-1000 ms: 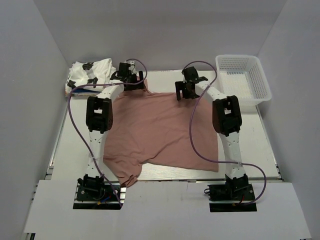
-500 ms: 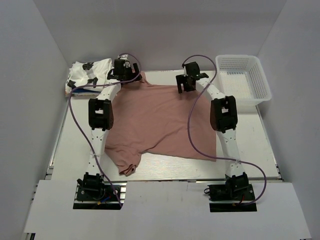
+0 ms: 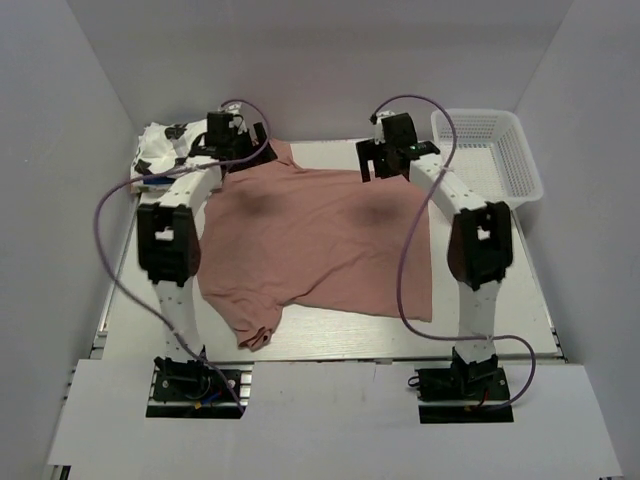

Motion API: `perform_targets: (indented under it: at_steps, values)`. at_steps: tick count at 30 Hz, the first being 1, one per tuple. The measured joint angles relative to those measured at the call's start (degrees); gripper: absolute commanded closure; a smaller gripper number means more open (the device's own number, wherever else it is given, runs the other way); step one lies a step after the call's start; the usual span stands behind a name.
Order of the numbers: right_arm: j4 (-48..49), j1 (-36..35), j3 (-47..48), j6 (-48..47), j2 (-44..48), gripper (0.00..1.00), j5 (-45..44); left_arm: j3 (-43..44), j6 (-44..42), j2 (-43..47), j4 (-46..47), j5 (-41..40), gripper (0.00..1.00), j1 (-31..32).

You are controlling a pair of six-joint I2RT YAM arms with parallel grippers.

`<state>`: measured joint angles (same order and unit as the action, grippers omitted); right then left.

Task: Fold and stack the t-shirts
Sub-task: Flatten out the tshirt

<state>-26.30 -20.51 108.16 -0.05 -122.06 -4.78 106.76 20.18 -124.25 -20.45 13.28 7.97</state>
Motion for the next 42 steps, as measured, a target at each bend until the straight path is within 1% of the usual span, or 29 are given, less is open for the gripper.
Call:
perform_targets:
  at_steps: [3,5,6,7,9,12,15,19,26,28,30,35,37,41,42]
  values:
    - [1.5,-3.0,-14.9,4.1,13.7,0.10,-1.0,-21.6,1.7,20.9,2.3,1.4,0.00,0.7]
    - [2.5,-5.0,-23.8,6.9,20.7,0.10,-2.2,-32.5,2.5,31.8,3.8,2.0,0.00,1.4]
    - [2.6,-5.9,-27.9,8.2,23.3,0.10,-2.6,-36.3,2.8,35.3,4.3,2.0,0.00,1.7]
    - [2.7,-6.4,-31.3,9.4,24.9,0.10,-3.0,-39.7,2.9,38.2,4.8,1.8,0.00,2.2]
    - [2.4,-6.4,-37.0,11.6,26.3,0.10,-4.3,-44.3,3.3,40.2,5.3,0.9,0.00,2.6]
    - [1.6,-5.1,-41.7,13.5,25.1,0.10,-6.7,-47.0,3.4,37.3,5.5,-1.2,0.00,2.6]
    - [1.5,-3.8,-41.4,13.8,21.8,0.10,-8.2,-46.0,2.9,31.8,5.6,-3.4,0.00,2.4]
    - [1.2,-2.3,-36.7,13.7,14.4,0.10,-9.5,-40.1,2.3,21.7,6.0,-4.9,0.00,1.4]
    - [0.6,0.1,-25.9,13.0,5.7,0.10,-10.3,-25.0,1.3,6.0,5.0,-7.7,0.00,0.5]
    - [0.5,1.0,-23.0,12.7,3.6,0.10,-10.1,-19.4,1.1,2.1,5.0,-7.7,0.00,0.4]
    - [0.3,2.0,-19.8,12.5,1.5,0.10,-9.8,-17.7,1.0,0.8,4.6,-7.6,0.00,0.4]
    - [-1.1,4.6,-8.5,10.7,-5.9,0.10,-8.8,-7.6,0.9,-5.4,2.4,-6.4,0.00,0.4]
    - [-2.2,5.1,-5.2,9.3,-7.7,0.10,-8.8,-5.4,0.7,-6.5,1.2,-5.7,0.00,0.4]
    - [-4.9,4.7,-4.2,7.1,-7.0,0.10,-8.8,-4.9,0.9,-5.3,-4.3,-5.7,0.00,1.0]
    - [-5.0,3.7,-6.2,6.8,-4.9,0.10,-8.0,-6.6,1.3,-3.7,-5.1,-5.7,0.00,1.3]
